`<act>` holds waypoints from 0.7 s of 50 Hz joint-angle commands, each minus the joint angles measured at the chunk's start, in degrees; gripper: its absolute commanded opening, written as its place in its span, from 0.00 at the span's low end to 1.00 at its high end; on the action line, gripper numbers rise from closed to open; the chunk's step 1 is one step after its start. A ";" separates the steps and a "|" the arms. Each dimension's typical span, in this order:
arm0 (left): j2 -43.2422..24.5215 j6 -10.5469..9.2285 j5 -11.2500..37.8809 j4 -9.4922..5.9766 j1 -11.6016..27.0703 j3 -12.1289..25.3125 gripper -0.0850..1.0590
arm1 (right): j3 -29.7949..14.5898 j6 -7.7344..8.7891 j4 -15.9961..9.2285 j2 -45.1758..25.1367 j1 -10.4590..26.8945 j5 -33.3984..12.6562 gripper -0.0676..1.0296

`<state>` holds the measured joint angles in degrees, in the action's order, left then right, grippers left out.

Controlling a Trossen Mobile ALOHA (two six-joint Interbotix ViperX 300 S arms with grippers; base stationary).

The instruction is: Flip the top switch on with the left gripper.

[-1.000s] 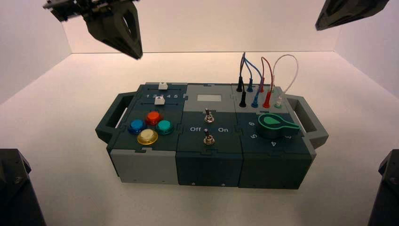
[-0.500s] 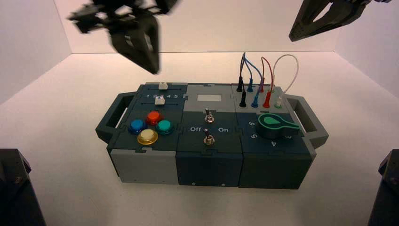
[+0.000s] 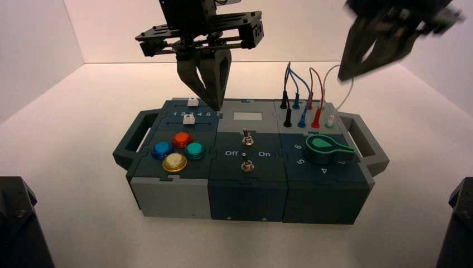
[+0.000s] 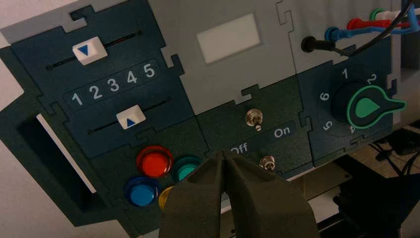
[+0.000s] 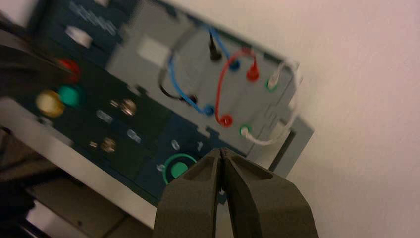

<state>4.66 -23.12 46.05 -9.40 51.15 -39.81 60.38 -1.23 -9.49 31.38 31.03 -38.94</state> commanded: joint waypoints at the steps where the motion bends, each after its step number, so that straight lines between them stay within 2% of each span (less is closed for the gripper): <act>1: 2.20 -0.44 -0.09 0.18 0.09 0.97 0.05 | -3.34 -0.18 0.53 -6.15 -1.76 0.00 0.04; 14: 3.52 -0.44 -0.35 0.18 0.18 0.00 0.05 | -7.03 0.97 2.64 -13.97 -10.81 -2.20 0.04; 20: 3.60 -0.44 -0.35 0.18 0.18 -0.09 0.05 | -7.82 0.79 2.55 -18.28 -11.07 -2.99 0.04; 25: 3.60 -0.44 -0.35 0.18 0.18 0.00 0.05 | -9.40 0.70 2.64 -25.31 -11.07 -4.83 0.04; 31: 3.69 -0.35 -0.35 0.18 0.18 -0.09 0.05 | -10.46 0.79 1.58 -32.87 -11.07 -6.94 0.04; 35: 3.78 -0.18 -0.35 0.18 0.18 -0.09 0.05 | -10.99 1.14 1.14 -35.51 -11.16 -7.73 0.04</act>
<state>7.03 -23.20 45.97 -9.32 51.24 -40.52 49.39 -0.53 -8.09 -1.05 19.60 -46.05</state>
